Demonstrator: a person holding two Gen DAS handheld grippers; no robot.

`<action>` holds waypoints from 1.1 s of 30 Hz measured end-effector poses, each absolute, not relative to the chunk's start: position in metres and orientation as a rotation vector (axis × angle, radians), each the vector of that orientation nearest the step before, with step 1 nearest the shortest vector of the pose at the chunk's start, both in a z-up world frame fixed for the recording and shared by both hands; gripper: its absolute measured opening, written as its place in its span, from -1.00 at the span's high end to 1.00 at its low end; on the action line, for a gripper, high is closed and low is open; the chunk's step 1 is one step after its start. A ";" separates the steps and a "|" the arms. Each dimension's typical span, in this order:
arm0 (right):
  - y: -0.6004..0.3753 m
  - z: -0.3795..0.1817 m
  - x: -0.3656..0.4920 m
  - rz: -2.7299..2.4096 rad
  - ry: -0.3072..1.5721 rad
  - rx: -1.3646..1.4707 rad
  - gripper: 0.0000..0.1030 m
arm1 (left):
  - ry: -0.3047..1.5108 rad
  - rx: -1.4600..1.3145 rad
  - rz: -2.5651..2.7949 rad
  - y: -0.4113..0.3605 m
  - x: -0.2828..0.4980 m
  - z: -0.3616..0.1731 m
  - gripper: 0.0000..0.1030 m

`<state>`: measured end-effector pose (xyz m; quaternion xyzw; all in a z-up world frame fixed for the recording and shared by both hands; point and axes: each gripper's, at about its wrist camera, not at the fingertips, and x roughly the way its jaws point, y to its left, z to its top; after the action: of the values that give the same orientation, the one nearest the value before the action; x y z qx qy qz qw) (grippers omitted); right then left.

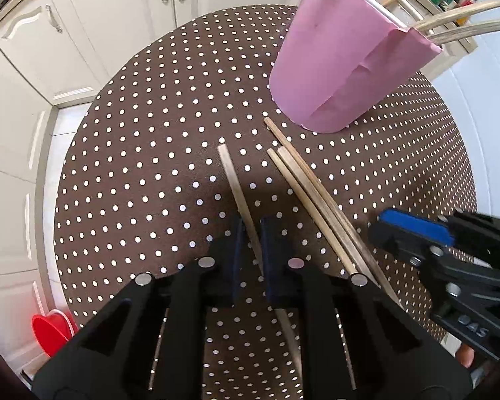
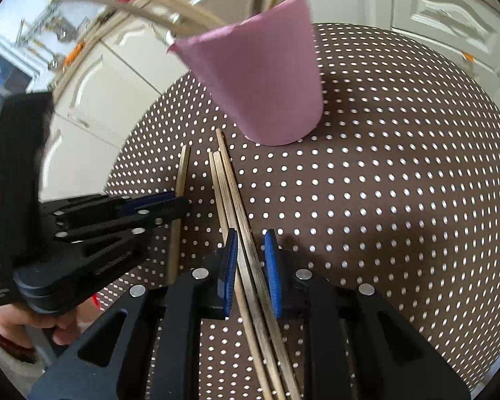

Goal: Organize utensils
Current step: 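Lower the right gripper to the chopstick pile and grasp one chopstick, then raise the chopstick with the right gripper and insert it into the pink cup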

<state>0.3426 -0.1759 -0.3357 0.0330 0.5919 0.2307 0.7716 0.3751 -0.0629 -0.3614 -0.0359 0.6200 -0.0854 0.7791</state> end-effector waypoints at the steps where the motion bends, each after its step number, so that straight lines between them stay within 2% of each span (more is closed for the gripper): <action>1: -0.173 -0.337 0.344 0.500 1.284 0.054 0.69 | 1.342 -0.076 -0.190 -0.060 0.375 -0.360 0.81; 20: -0.106 -0.351 0.381 0.486 1.301 -0.192 0.69 | 1.363 -0.123 -0.213 -0.029 0.378 -0.360 0.84; 22: -0.104 -0.353 0.381 0.482 1.298 -0.204 0.78 | 1.356 -0.126 -0.208 -0.029 0.377 -0.359 0.84; 24: -0.104 -0.354 0.383 0.483 1.301 -0.192 0.90 | 1.353 -0.135 -0.212 -0.029 0.377 -0.357 0.85; 33: -0.134 -0.339 0.372 0.521 1.286 -0.027 0.91 | 1.309 -0.128 -0.248 -0.025 0.371 -0.335 0.87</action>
<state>0.3716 -0.1344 -0.3394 -0.0127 0.5926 0.2401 0.7688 0.3709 -0.0249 -0.3346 -0.0594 0.6065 -0.1150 0.7844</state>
